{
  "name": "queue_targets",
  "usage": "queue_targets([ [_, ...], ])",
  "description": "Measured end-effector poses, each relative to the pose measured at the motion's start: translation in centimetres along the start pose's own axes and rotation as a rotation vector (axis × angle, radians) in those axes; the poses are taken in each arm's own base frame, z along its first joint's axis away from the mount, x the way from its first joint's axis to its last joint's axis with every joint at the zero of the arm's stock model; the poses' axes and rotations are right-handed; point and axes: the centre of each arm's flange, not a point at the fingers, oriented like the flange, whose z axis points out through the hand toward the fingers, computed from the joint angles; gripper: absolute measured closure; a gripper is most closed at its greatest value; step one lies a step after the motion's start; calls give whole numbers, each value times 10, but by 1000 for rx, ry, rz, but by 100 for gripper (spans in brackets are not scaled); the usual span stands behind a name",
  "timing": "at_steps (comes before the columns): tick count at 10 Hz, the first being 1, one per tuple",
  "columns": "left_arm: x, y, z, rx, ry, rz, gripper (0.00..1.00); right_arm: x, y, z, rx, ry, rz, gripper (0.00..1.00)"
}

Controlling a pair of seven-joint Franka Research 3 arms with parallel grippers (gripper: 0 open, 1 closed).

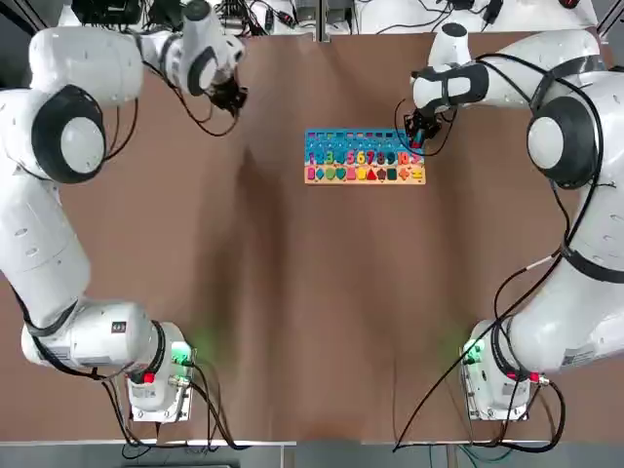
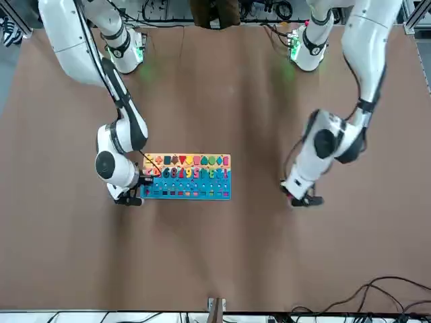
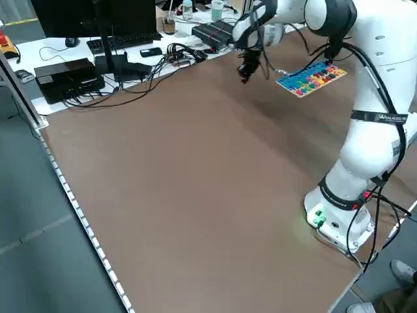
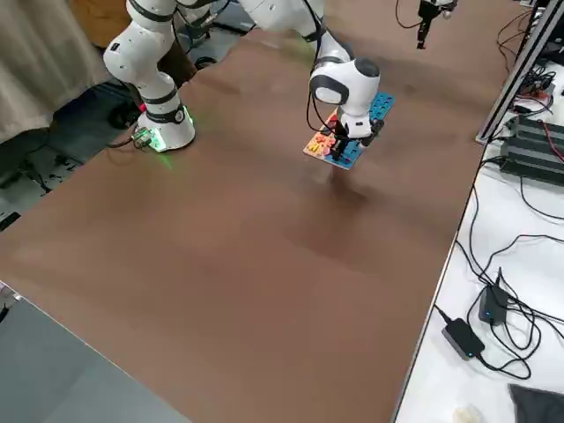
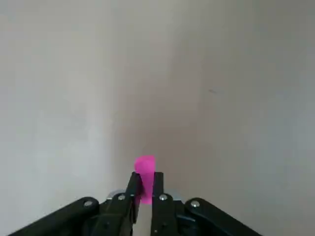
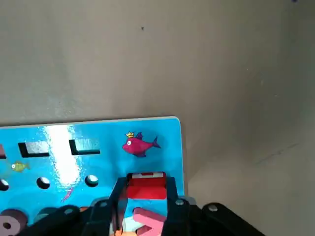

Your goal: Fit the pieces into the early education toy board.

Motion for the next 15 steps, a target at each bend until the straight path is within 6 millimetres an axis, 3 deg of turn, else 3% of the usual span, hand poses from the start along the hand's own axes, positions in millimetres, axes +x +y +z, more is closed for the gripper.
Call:
queue_targets([
  [3, -50, 91, -1, -15, -7, 18, 87, 0, 0, 0, 0, 1, -1, 64],
  [5, -78, 134, 0, -25, -12, 41, 87, 0, -3, 0, 1, 2, -5, 64],
  [7, -99, 171, 14, -35, -29, 73, 87, -1, -4, 0, 1, 3, -7, 64],
  [10, -98, 201, 31, -58, -31, 89, 87, 0, -4, 1, 2, 5, -7, 64],
  [15, -92, 213, 47, -67, -35, 88, 87, 2, 0, 0, 6, 18, 0, 64],
])
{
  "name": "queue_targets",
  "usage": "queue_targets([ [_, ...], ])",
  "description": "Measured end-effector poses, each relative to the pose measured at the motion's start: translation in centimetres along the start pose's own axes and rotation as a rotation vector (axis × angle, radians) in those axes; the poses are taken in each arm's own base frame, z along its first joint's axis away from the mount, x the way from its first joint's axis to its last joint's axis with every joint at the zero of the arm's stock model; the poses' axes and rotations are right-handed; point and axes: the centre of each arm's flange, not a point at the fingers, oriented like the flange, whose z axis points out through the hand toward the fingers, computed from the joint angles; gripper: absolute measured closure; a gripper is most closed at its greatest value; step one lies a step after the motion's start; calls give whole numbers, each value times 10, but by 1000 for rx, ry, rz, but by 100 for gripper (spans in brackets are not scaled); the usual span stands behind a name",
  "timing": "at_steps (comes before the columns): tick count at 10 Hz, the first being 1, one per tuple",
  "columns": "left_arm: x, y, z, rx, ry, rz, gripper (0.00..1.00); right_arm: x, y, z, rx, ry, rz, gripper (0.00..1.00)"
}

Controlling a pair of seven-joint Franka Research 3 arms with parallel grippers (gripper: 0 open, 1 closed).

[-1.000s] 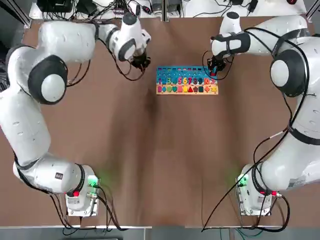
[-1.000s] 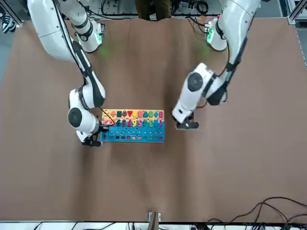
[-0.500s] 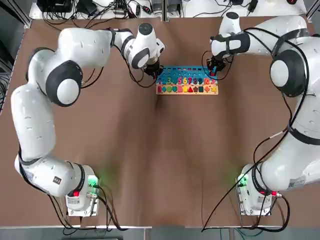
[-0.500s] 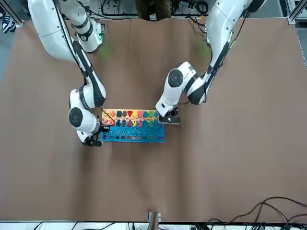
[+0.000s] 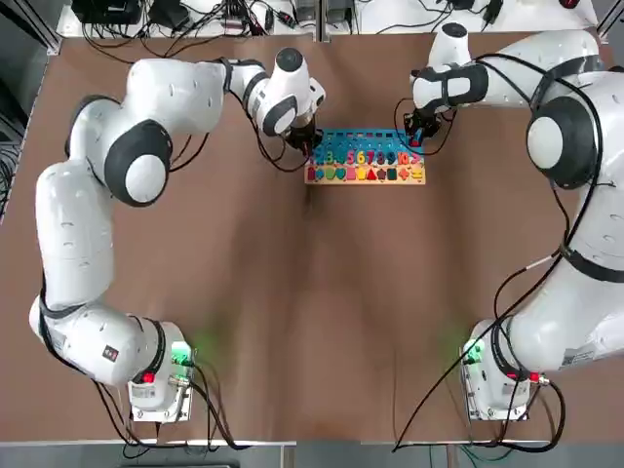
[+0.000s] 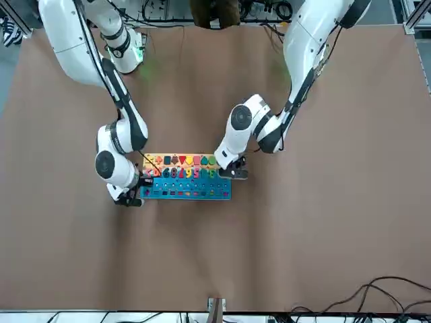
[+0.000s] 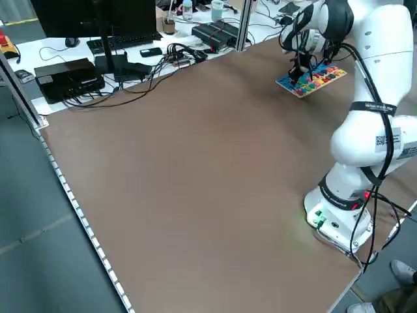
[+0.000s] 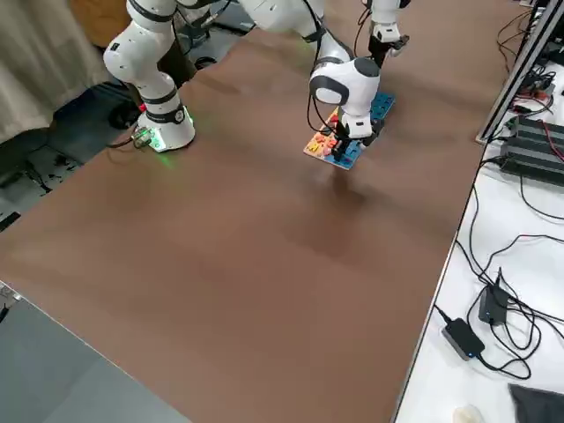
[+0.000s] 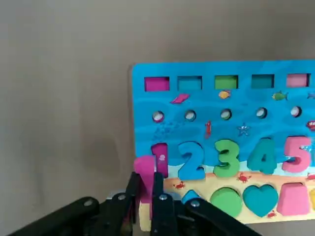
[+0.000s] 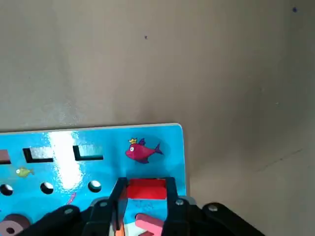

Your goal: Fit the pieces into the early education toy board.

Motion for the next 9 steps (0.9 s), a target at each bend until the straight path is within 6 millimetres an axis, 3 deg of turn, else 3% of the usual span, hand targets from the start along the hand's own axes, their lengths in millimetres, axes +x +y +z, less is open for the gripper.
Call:
queue_targets([
  [3, 5, 10, 12, 3, 4, 5, 87, 0, 0, 0, 0, 0, 1, 64],
  [9, 7, 11, 30, 7, -10, 0, 87, 1, 3, 2, 6, 8, 1, 64],
])
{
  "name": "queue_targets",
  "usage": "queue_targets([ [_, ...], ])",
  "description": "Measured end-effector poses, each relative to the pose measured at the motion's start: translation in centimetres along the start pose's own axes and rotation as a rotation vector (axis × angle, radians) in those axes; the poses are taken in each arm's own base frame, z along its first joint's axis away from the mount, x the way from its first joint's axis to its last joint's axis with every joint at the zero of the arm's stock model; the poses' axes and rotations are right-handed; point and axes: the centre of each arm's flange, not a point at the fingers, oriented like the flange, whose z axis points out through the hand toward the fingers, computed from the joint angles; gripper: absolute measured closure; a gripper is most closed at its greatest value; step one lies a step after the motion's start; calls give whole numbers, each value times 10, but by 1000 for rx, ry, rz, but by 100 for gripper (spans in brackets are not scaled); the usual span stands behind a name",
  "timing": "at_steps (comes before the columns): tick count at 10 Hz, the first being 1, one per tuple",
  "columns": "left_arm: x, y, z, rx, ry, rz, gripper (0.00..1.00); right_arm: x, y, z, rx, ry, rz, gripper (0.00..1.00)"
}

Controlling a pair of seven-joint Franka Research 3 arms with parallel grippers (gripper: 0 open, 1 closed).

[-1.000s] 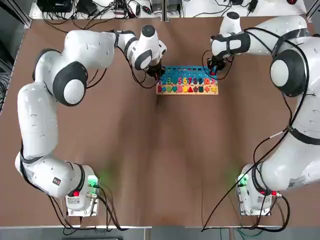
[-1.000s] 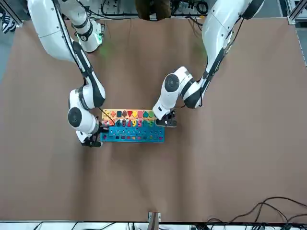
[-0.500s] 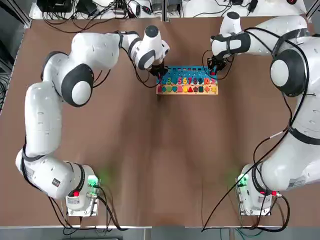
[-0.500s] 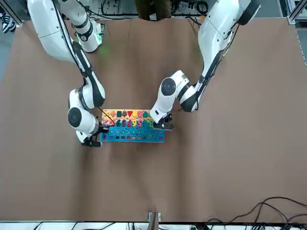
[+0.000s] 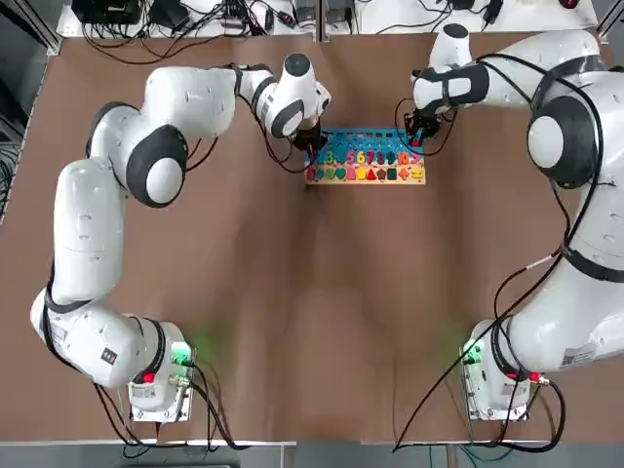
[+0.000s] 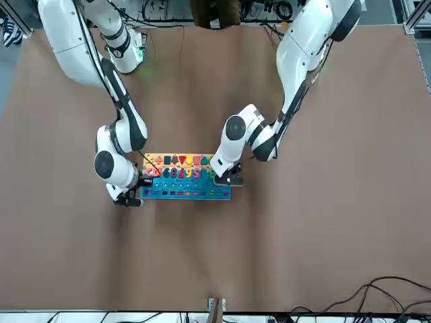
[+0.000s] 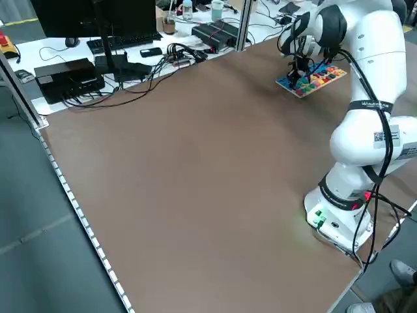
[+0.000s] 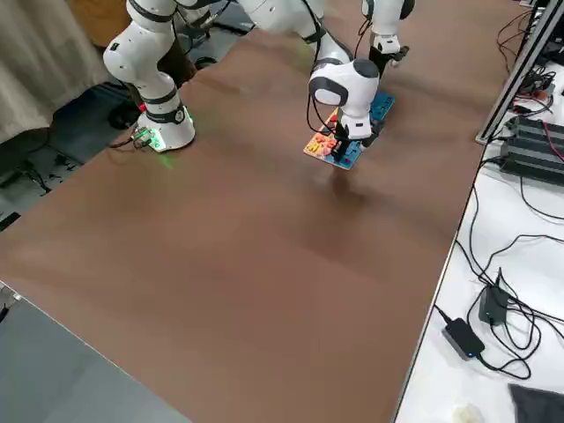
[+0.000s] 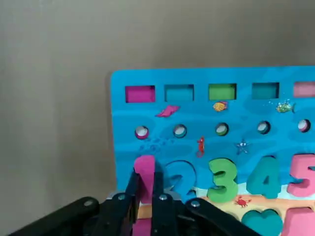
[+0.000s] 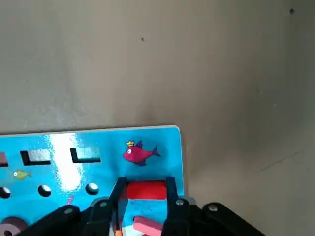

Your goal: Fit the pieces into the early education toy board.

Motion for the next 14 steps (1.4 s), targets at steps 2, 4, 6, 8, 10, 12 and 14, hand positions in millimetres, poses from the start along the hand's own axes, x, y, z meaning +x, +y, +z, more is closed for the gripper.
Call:
queue_targets([
  [2, -2, 0, 1, 12, -11, 2, 87, 0, 0, 0, 2, 1, -5, 64],
  [4, -3, 0, 2, 17, -16, 3, 87, 0, 0, 0, 2, 1, -7, 64],
  [6, -3, 0, 2, 19, -18, 3, 87, 0, 0, 0, 3, 1, -9, 64],
  [8, -4, 0, 2, 20, -19, 4, 87, 0, 1, 1, 2, 1, -10, 62],
  [10, -7, 4, 3, 20, -20, 12, 87, 0, 3, 9, 3, 0, -7, 49],
  [12, -9, 6, 4, 20, -21, 15, 87, 1, 11, 20, -1, -8, 1, 26],
  [14, -9, 6, 4, 20, -21, 15, 87, 2, 11, 22, -1, -8, 1, 26],
])
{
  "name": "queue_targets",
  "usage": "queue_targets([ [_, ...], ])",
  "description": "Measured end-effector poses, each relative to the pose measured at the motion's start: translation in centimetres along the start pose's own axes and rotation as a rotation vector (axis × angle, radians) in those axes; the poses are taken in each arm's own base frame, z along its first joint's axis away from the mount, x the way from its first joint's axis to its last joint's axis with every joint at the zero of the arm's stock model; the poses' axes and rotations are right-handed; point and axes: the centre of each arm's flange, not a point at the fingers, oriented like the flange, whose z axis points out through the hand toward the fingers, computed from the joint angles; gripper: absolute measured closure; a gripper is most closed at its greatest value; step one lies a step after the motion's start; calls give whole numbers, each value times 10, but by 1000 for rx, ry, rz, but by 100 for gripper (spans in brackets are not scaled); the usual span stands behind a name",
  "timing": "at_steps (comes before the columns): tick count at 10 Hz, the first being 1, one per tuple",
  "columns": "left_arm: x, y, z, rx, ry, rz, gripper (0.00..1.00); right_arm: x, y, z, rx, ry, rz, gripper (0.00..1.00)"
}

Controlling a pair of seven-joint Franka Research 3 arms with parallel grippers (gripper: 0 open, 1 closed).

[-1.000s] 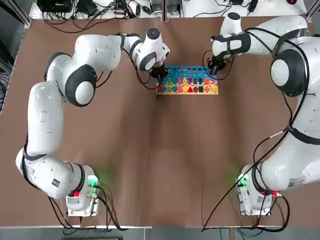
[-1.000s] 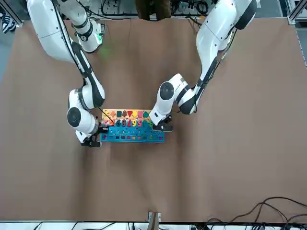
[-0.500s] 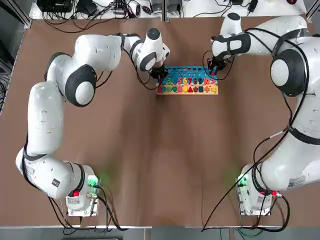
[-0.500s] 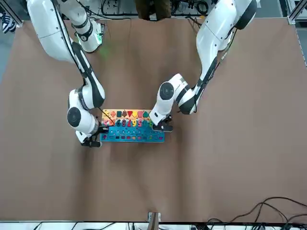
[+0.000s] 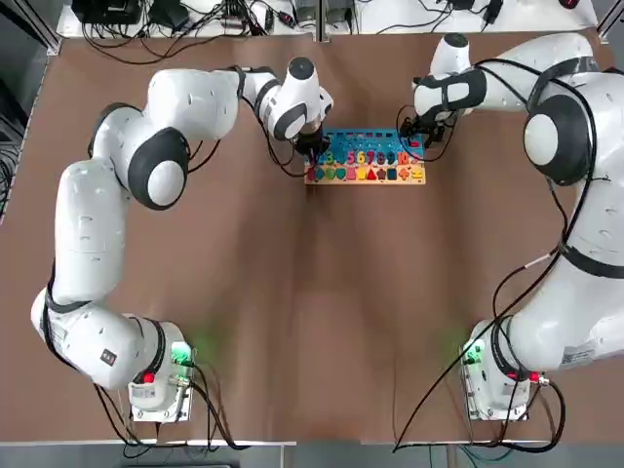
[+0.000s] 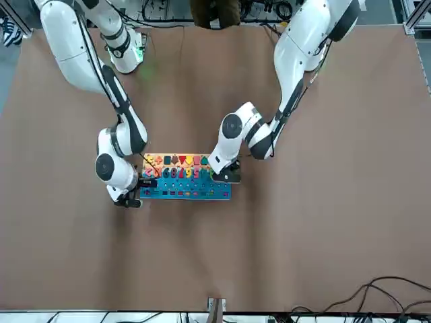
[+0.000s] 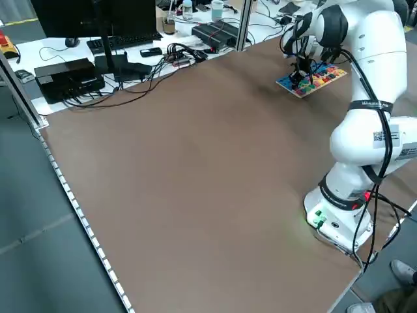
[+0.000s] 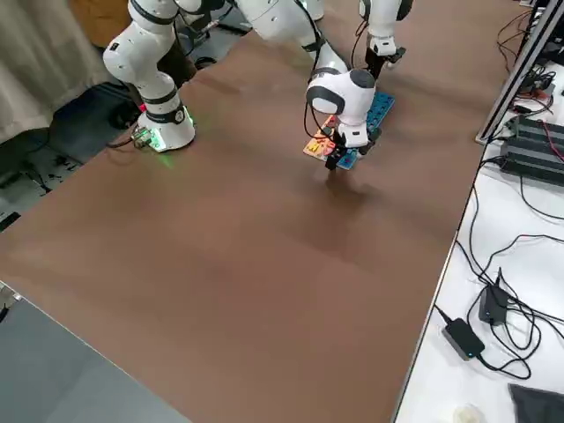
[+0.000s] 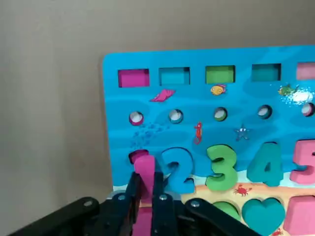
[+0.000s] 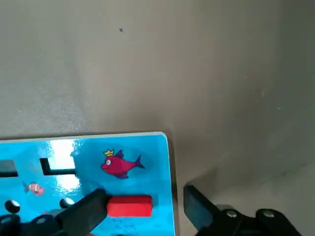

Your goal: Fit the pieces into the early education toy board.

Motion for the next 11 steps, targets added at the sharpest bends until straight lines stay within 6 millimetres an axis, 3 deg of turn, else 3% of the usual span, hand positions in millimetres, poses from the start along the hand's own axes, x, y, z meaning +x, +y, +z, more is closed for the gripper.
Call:
queue_targets([
  [5, 0, 0, -1, -1, 1, 0, 87, 0, 0, 0, 0, -1, 0, 23],
  [11, 4, -5, 1, 9, 2, -5, 87, 0, -1, -1, -1, -5, 0, 4],
])
